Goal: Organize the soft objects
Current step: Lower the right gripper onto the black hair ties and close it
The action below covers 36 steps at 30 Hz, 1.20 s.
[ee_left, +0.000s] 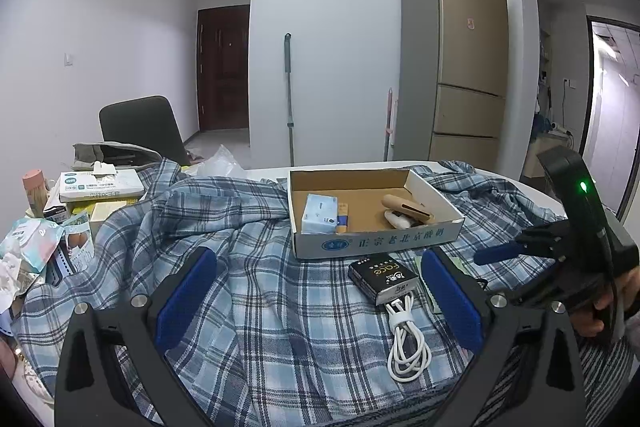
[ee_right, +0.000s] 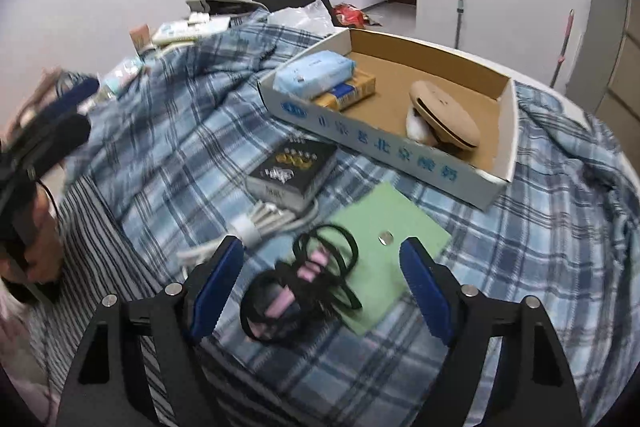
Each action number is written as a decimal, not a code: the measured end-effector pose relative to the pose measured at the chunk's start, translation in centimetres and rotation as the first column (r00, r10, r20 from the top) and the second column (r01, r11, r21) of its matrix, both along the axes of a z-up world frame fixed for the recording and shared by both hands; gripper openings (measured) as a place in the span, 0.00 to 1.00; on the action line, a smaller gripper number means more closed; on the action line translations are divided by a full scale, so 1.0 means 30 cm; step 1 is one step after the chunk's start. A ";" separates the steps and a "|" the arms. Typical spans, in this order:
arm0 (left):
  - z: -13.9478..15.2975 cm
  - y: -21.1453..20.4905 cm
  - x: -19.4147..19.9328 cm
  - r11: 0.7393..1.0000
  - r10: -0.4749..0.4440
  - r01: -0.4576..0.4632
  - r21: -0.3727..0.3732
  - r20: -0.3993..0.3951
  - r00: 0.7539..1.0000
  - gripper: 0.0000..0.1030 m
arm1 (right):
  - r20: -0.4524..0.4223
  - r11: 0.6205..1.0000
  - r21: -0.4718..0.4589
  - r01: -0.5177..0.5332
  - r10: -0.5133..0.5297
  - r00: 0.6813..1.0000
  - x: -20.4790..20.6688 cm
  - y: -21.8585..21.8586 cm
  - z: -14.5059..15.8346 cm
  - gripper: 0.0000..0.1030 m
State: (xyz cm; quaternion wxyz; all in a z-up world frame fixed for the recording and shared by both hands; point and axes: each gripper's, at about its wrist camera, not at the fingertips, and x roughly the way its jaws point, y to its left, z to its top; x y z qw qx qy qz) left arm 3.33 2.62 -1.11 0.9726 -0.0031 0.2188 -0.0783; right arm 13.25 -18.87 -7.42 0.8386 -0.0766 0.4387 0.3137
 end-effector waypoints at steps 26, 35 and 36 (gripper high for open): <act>-0.005 0.002 0.004 1.000 -0.006 0.006 -0.005 -0.009 1.000 1.00 | -0.100 0.981 -0.053 -0.187 0.181 0.978 -0.165 0.011 -0.036 0.65; -0.006 0.004 0.007 1.000 0.000 0.000 -0.008 -0.010 1.000 1.00 | -0.046 0.964 -0.187 -0.190 0.185 0.982 -0.169 0.021 -0.041 0.71; -0.007 0.002 0.009 1.000 -0.001 0.001 -0.006 -0.012 1.000 1.00 | -0.039 0.956 -0.204 -0.212 0.209 0.977 -0.173 0.028 -0.039 0.71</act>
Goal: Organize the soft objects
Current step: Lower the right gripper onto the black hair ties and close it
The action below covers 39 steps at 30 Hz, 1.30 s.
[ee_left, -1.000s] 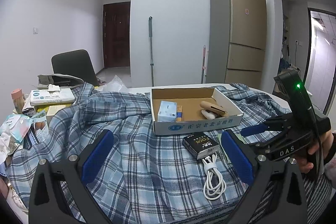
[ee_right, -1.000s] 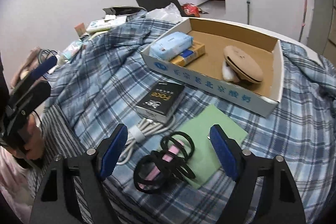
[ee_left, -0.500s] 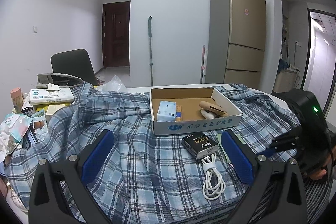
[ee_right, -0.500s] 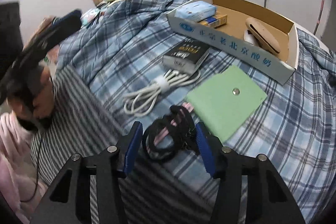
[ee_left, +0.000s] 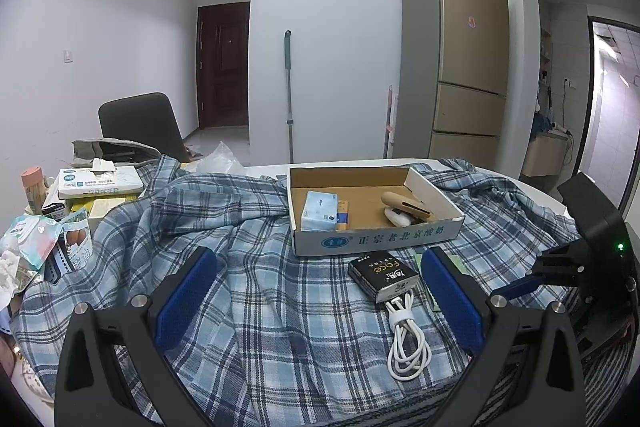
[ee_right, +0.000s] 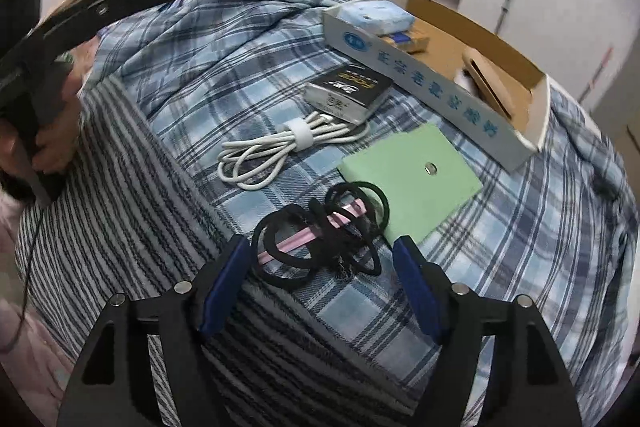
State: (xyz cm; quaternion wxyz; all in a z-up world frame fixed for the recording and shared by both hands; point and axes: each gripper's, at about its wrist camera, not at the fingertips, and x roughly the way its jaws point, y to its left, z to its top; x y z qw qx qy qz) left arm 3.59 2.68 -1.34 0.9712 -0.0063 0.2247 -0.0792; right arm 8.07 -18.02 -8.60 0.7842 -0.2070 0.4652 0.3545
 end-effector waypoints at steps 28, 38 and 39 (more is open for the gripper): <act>-0.008 -0.012 0.001 1.000 -0.021 0.021 0.014 -0.010 1.000 1.00 | 0.044 0.939 -0.011 -0.344 0.344 0.938 0.014 0.048 0.006 0.83; -0.010 -0.009 0.007 1.000 -0.022 0.022 0.008 -0.012 1.000 1.00 | 0.024 0.940 -0.018 -0.341 0.342 0.939 0.056 0.063 -0.030 0.59; -0.010 -0.009 0.007 1.000 -0.022 0.022 0.008 -0.013 1.000 1.00 | 0.049 0.942 -0.021 -0.334 0.335 0.941 0.049 0.060 -0.023 0.52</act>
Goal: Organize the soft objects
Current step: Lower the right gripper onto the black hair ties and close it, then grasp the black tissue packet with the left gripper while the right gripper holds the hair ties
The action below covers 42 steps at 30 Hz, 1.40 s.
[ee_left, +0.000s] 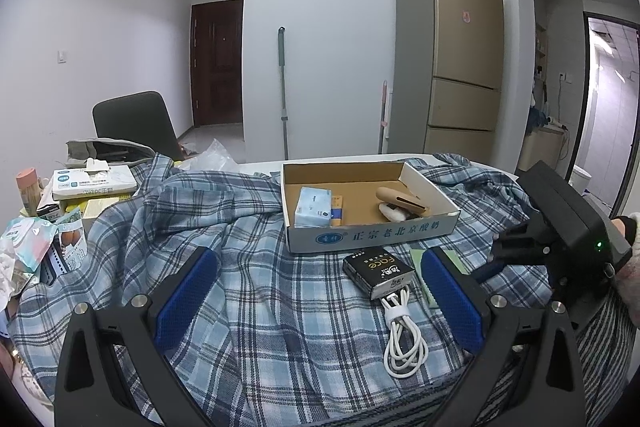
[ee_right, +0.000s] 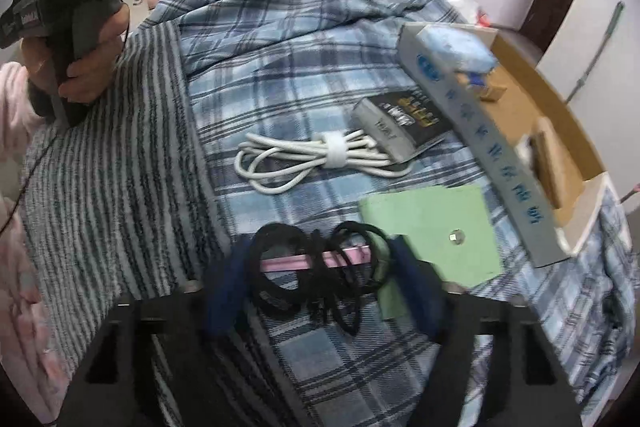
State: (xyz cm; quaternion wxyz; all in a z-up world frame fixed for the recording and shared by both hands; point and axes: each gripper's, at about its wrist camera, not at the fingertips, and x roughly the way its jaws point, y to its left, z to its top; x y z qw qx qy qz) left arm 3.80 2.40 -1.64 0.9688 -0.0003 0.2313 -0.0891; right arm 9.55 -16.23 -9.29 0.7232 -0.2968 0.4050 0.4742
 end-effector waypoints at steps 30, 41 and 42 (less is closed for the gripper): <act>0.012 -0.014 -0.009 0.999 0.009 -0.009 0.032 0.009 1.000 0.92 | 0.210 0.591 0.545 0.595 -0.783 0.586 -0.047 -0.289 0.230 0.10; -0.003 -0.179 0.130 0.990 0.028 -0.004 0.143 -0.168 0.985 0.64 | 0.205 0.563 0.545 0.621 -0.808 0.553 -0.049 -0.308 0.219 0.10; -0.027 -0.196 0.183 0.992 0.023 0.009 0.126 -0.254 0.967 0.63 | 0.207 0.563 0.547 0.619 -0.808 0.552 -0.051 -0.308 0.220 0.10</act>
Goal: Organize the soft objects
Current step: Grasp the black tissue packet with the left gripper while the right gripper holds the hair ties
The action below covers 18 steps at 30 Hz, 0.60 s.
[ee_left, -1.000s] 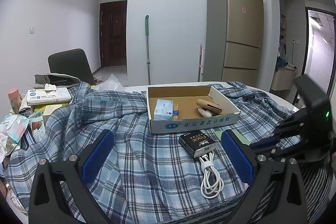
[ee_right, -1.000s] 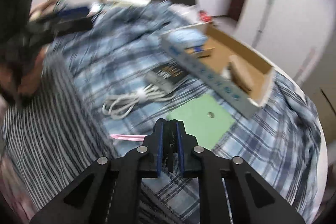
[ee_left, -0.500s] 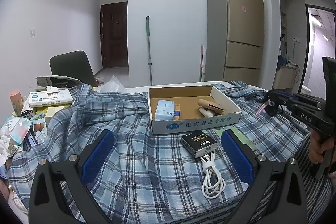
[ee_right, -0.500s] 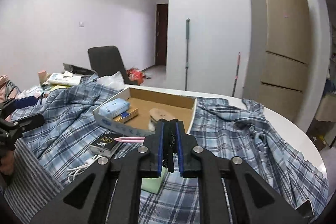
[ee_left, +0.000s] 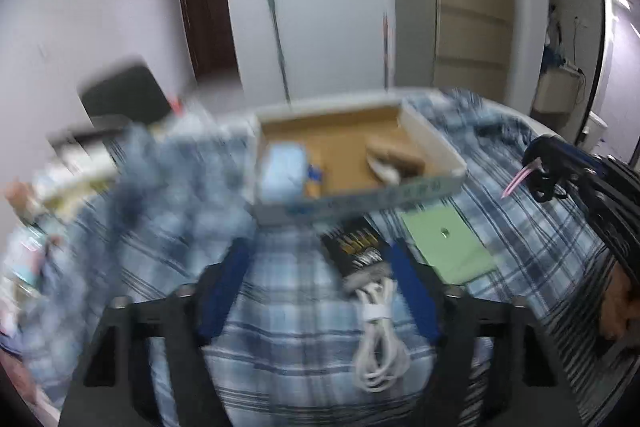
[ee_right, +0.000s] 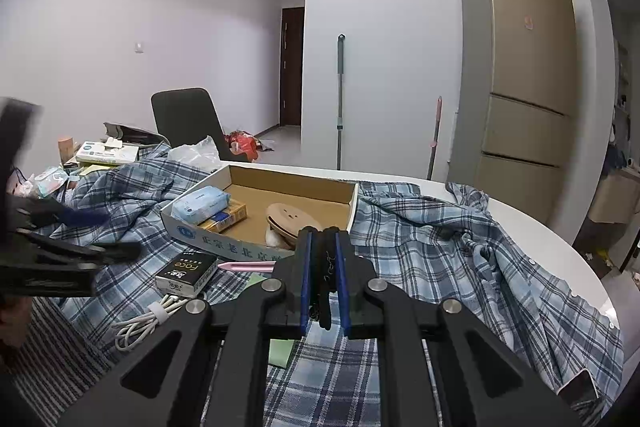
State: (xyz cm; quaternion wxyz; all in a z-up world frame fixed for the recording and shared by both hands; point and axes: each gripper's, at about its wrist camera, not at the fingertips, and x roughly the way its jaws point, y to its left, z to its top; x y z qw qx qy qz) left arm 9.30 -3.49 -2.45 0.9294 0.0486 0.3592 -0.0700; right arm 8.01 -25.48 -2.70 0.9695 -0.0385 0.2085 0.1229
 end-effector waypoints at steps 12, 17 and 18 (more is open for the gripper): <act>-0.137 -0.078 0.200 0.993 0.047 -0.069 -0.097 -0.221 0.974 0.62 | -0.043 0.999 0.041 -0.007 0.008 0.999 0.024 -0.023 -0.011 0.10; -0.175 -0.086 0.229 0.994 0.078 -0.096 -0.061 -0.250 0.965 0.61 | -0.041 0.999 0.049 -0.006 0.008 0.999 0.021 -0.028 -0.011 0.10; -0.182 -0.086 0.229 0.994 0.077 -0.095 -0.060 -0.251 0.965 0.58 | -0.043 0.999 0.048 -0.007 0.009 0.999 0.021 -0.027 -0.012 0.10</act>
